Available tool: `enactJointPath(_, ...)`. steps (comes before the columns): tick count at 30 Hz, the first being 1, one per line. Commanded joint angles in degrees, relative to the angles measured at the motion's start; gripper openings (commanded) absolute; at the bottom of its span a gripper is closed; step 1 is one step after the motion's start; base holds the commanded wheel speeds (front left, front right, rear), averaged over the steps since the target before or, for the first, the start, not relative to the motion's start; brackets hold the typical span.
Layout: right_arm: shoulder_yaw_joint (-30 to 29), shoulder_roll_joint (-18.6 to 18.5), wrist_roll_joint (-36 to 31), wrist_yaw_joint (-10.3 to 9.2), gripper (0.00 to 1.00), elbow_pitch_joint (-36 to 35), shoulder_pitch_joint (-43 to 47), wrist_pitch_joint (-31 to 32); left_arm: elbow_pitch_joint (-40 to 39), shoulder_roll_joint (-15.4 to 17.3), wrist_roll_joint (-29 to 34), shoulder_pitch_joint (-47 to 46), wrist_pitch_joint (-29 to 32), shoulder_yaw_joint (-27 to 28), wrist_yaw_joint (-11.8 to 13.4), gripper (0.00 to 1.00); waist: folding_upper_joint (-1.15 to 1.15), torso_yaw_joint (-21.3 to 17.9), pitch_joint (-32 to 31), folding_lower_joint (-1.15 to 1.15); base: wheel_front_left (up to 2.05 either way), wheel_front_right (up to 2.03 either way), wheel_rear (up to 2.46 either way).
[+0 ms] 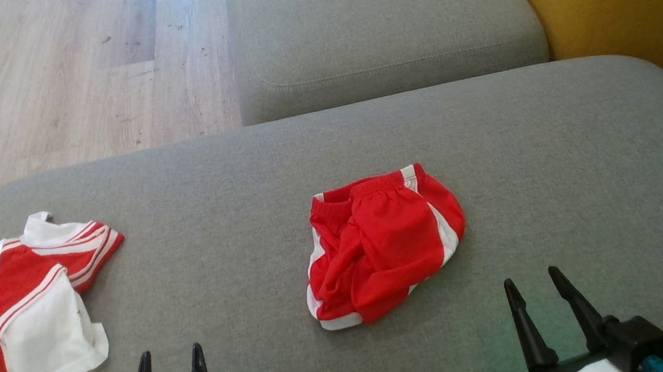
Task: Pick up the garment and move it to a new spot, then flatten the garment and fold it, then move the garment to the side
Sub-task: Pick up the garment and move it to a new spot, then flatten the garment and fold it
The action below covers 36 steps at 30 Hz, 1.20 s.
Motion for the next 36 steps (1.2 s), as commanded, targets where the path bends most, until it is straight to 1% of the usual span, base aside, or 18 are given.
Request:
enactJointPath(1,1.63,-0.48,-0.19,-0.05,1.0,-1.78,-1.48,-0.22,-1.84,-0.63,0.55,-1.9,-0.54,2.24,-0.19,1.0,0.0,0.03,-0.08,0.0,0.0,0.0,0.0)
enactJointPath(13,1.82,-0.5,0.08,-0.05,1.0,-1.67,-1.63,-0.22,-1.13,-0.92,0.8,-1.93,-0.54,3.44,-1.19,1.0,0.0,0.52,-0.4,0.0,0.0,0.0,0.0)
enactJointPath(25,1.8,-0.52,0.64,-0.05,1.0,-1.36,-1.56,-0.22,-1.15,-0.95,-0.35,-1.78,-0.54,2.58,-0.46,1.0,0.0,0.8,-1.0,0.0,0.0,0.0,0.0)
enactJointPath(28,2.0,-0.51,0.61,-0.05,1.0,-1.37,-1.62,-0.22,-1.2,-0.95,-0.52,-1.8,-0.54,2.44,-0.19,1.0,0.0,0.6,-1.0,0.0,0.0,0.0,0.0)
enactJointPath(32,2.23,-0.75,0.55,-0.05,1.0,-1.61,-1.95,-0.22,0.34,-0.96,2.22,-2.74,-0.54,1.61,-0.36,1.0,0.0,-0.22,-0.37,0.0,0.0,0.0,0.0)
enactJointPath(36,2.32,-1.17,0.4,-0.05,1.0,-1.89,-2.58,-0.22,2.66,-0.96,1.08,-6.08,-0.54,0.5,-0.34,1.0,0.0,-1.77,0.98,0.0,0.0,0.0,0.0)
